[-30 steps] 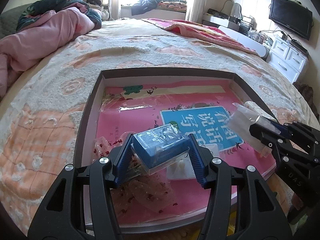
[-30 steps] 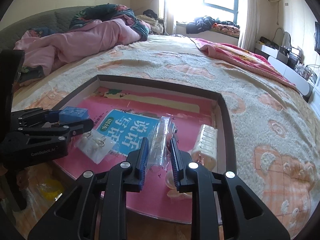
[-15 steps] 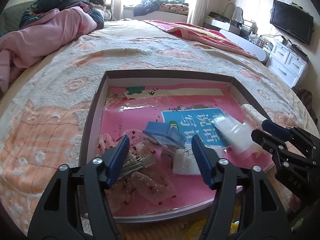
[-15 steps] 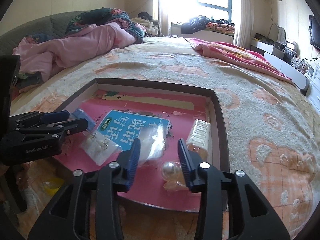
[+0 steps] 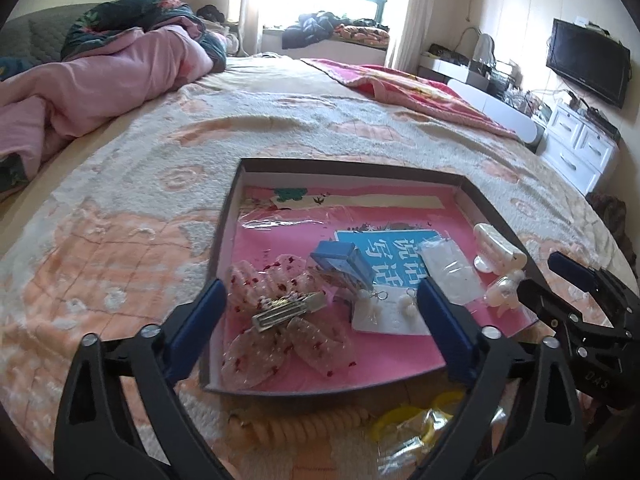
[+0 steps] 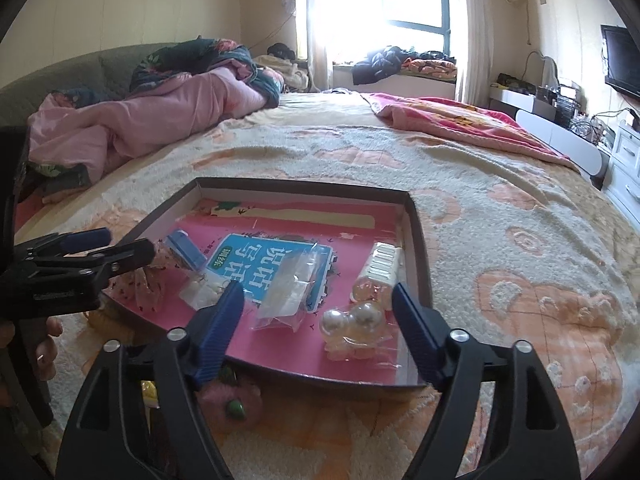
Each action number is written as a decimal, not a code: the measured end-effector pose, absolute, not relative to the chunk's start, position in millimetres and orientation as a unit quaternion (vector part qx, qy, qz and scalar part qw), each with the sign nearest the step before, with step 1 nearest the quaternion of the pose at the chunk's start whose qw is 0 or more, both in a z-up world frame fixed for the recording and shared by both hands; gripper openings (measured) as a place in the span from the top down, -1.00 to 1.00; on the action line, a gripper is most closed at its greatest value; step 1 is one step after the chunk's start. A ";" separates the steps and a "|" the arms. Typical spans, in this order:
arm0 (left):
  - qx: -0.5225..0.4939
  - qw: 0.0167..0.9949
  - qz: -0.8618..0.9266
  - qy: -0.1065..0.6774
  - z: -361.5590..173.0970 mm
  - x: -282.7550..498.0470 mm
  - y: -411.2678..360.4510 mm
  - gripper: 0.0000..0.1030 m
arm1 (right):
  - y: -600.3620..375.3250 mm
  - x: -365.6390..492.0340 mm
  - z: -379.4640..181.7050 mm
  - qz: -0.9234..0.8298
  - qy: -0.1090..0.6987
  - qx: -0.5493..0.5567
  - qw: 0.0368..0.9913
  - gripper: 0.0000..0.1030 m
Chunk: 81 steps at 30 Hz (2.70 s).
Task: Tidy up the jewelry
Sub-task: 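Withdraw both open grippers from the tray toward the remaining items, then grasp the yellow item in a clear bag with the left gripper while the right gripper grasps the maroon comb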
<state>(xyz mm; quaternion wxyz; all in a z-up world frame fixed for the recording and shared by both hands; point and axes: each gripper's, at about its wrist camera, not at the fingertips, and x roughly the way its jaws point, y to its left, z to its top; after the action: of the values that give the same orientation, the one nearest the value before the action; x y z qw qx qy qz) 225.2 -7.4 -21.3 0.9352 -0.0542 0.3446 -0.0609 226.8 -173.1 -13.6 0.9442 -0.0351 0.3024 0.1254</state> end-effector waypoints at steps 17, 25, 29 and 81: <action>-0.051 0.952 -0.055 0.296 6.4 190.2 -3.5 -0.78 | -190.0 187.8 2.8 0.091 0.258 -0.027 0.961 -0.79; -0.067 0.955 -0.051 0.284 10.9 171.5 5.7 -0.78 | -194.0 171.6 7.4 0.088 0.250 -0.034 0.964 -0.79; -0.071 0.954 -0.043 0.287 8.4 164.9 11.8 -0.78 | -191.4 163.3 7.9 0.093 0.249 -0.037 0.963 -0.79; -0.090 0.899 -0.130 0.409 -53.6 139.8 5.2 0.03 | -118.1 116.2 -66.5 0.184 0.368 -0.091 0.907 -0.07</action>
<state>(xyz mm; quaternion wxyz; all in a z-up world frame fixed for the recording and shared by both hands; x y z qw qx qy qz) 139.8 5.2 -53.6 0.8987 -0.0902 0.4092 -0.1296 116.2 -118.1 -66.5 0.9065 -0.0914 0.3685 0.1845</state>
